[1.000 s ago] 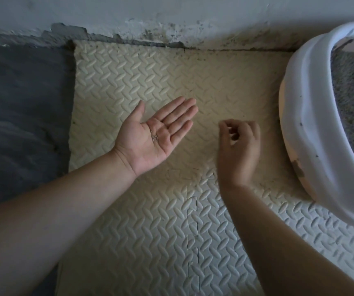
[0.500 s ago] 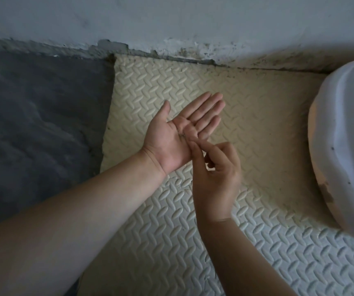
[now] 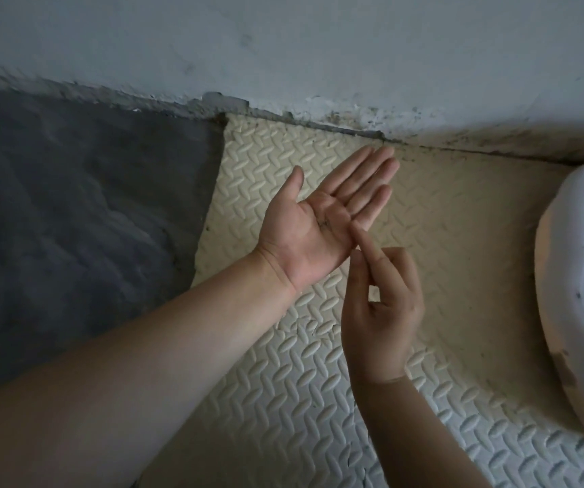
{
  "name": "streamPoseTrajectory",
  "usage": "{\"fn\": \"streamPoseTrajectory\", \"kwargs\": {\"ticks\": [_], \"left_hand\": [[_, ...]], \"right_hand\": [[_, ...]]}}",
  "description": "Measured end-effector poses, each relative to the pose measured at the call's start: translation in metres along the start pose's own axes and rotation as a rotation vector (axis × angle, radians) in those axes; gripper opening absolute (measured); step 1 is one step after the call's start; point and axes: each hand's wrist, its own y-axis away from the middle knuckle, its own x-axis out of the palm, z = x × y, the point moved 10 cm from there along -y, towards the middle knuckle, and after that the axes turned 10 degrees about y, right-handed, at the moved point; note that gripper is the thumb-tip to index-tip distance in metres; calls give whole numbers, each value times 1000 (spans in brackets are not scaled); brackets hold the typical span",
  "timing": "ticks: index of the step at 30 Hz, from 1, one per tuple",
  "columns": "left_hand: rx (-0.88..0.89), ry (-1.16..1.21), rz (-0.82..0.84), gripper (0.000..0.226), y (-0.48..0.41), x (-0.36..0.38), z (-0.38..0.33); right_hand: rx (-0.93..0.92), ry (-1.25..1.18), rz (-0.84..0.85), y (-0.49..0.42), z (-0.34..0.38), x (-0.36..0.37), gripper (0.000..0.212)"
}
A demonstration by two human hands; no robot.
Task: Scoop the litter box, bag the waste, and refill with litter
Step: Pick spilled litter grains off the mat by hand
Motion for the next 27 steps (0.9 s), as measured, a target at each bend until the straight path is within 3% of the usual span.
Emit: {"fn": "streamPoseTrajectory", "kwargs": {"ticks": [6, 12, 16, 21, 27], "left_hand": [[116, -73, 36, 80, -3, 29, -33], [307, 84, 48, 78, 35, 83, -65], [357, 114, -12, 74, 76, 130, -68], [388, 130, -98, 72, 144, 227, -68], [557, 220, -197, 66, 270, 411, -108]], "right_hand": [[-20, -96, 85, -35, 22, 16, 25], [-335, 27, 381, -69, 86, 19, 34], [-348, -10, 562, -85, 146, -13, 36], [-490, 81, 664, -117, 268, -67, 33], [-502, 121, 691, -204, 473, -144, 25]]}}
